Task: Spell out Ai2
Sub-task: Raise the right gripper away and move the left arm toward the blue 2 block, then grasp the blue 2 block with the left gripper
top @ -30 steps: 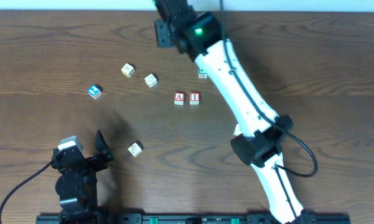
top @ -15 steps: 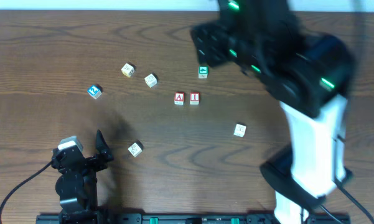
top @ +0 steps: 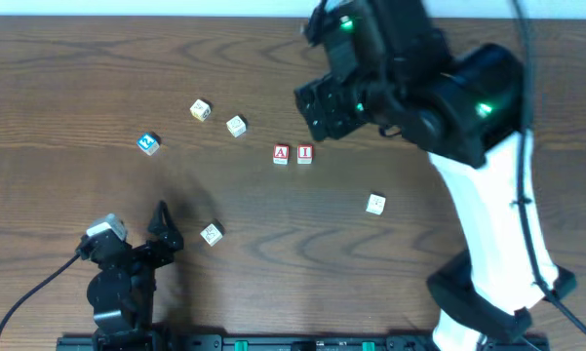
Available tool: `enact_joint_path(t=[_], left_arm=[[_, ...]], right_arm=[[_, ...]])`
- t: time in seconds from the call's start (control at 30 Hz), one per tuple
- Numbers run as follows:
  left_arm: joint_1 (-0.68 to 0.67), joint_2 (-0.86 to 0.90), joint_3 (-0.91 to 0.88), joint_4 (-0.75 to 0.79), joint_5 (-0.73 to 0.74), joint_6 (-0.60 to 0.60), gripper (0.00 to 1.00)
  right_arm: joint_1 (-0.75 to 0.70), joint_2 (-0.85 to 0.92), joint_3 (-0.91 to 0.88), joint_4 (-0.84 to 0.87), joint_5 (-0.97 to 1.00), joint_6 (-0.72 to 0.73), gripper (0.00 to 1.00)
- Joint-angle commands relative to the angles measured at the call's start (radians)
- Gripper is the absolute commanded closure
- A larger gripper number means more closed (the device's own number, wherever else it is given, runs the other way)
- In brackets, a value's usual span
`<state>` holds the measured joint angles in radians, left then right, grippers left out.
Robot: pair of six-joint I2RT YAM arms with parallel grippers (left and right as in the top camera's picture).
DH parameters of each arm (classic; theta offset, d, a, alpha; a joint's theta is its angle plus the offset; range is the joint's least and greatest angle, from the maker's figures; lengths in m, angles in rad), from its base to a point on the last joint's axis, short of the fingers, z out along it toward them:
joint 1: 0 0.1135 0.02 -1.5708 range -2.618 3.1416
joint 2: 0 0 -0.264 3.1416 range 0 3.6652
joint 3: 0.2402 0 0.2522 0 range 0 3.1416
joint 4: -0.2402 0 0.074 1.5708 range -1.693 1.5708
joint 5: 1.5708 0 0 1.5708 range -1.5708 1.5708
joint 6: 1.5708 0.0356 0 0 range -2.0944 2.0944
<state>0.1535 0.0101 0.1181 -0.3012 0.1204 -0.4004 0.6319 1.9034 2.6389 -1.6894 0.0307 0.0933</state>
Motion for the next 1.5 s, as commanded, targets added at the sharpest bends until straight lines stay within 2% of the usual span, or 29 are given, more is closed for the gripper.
enact_joint_path(t=[0.0, 0.1, 0.17, 0.33, 0.4, 0.43, 0.63, 0.73, 0.87, 0.97, 1.17, 1.37, 1.47], left_arm=[[0.001, -0.005, -0.024, -0.003, 0.199, -0.130, 0.05], [0.001, 0.034, -0.021, -0.010, 0.335, -0.127, 0.04], [0.001, 0.075, -0.008, -0.030, 0.326, -0.121, 0.04], [0.001, 0.243, 0.138, -0.056, 0.197, 0.021, 0.04], [0.001, 0.353, 0.245, -0.114, 0.064, 0.086, 0.04], [0.001, 0.445, 0.327, -0.164, -0.014, 0.132, 0.04], [0.001, 0.927, 0.715, -0.471, -0.249, 0.254, 0.04], [0.002, 1.149, 0.893, -0.581, -0.296, 0.336, 0.05], [0.002, 1.357, 1.061, -0.589, -0.296, 0.440, 0.05], [0.002, 1.455, 1.126, -0.522, -0.273, 0.491, 0.05], [0.003, 1.582, 1.151, -0.449, -0.222, 0.497, 0.04], [0.003, 1.687, 1.151, -0.445, 0.068, 0.497, 0.05], [0.003, 1.700, 1.151, -0.394, 0.095, 0.492, 0.05]], right_arm=[[-0.018, -0.188, -0.169, 0.018, 0.064, -0.029, 0.13], [-0.066, -0.410, -0.467, 0.098, 0.101, -0.077, 0.06], [-0.108, -0.526, -0.631, 0.158, 0.100, -0.097, 0.01], [-0.174, -0.704, -0.950, 0.299, 0.079, -0.117, 0.01], [-0.177, -0.714, -1.010, 0.326, 0.066, -0.111, 0.01], [-0.182, -0.711, -1.028, 0.332, 0.066, -0.108, 0.01], [-0.189, -0.673, -1.032, 0.375, 0.029, -0.109, 0.01], [-0.196, -0.673, -1.032, 0.405, 0.029, -0.109, 0.01], [-0.197, -0.676, -1.032, 0.413, 0.029, -0.109, 0.01], [-0.201, -0.674, -1.032, 0.414, 0.029, -0.109, 0.01], [-0.202, -0.674, -1.032, 0.418, 0.018, -0.109, 0.01], [-0.221, -0.674, -1.032, 0.437, 0.025, -0.109, 0.01], [-0.256, -0.674, -1.033, 0.436, 0.024, -0.109, 0.01]])
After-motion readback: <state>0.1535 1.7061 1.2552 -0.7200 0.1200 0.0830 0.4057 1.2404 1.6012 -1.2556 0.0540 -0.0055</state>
